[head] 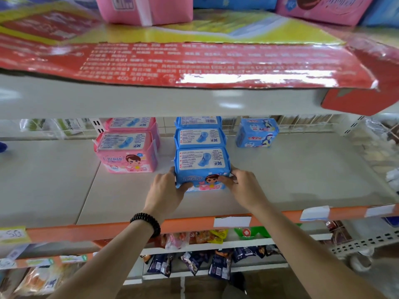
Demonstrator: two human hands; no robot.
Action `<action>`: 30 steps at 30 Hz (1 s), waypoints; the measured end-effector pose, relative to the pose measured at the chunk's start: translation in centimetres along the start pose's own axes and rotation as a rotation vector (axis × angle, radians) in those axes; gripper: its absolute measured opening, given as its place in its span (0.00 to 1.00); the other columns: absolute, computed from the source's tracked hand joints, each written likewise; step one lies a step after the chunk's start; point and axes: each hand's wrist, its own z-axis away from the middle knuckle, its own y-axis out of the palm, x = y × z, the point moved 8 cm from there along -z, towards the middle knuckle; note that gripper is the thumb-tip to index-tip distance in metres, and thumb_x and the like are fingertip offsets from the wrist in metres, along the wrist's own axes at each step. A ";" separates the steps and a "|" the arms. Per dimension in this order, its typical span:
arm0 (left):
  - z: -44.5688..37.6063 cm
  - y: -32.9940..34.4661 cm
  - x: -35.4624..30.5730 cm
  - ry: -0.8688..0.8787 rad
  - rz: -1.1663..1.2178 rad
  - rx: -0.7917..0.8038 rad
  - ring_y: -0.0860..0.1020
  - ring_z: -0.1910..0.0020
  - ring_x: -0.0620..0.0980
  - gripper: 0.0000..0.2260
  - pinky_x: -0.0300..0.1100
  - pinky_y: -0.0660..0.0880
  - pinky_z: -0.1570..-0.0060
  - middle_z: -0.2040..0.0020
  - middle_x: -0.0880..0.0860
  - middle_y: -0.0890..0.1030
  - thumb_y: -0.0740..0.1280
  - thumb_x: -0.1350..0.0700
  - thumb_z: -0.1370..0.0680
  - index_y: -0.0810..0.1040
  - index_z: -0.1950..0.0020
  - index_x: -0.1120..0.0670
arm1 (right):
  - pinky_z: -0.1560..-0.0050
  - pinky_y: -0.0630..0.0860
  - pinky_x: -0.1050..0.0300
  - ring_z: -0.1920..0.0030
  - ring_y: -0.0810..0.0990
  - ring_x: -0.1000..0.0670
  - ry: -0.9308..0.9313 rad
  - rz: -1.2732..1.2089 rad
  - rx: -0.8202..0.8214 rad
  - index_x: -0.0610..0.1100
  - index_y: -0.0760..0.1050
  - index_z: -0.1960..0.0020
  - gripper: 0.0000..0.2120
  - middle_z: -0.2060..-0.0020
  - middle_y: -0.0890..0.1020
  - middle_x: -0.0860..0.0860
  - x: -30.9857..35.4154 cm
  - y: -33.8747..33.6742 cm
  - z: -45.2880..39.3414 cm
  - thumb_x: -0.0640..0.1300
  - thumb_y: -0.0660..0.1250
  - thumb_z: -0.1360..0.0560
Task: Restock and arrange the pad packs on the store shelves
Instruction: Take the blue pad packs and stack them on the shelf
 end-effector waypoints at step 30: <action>9.1 -4.8 -8.4 0.295 -0.185 -0.185 0.58 0.23 0.57 0.30 0.58 0.61 0.27 0.21 0.53 0.62 0.60 0.39 0.22 0.62 0.22 0.51 | 0.23 0.54 0.46 0.20 0.49 0.50 -0.139 0.053 -0.062 0.54 0.50 0.19 0.37 0.19 0.50 0.51 6.1 -3.0 9.6 0.67 0.55 0.24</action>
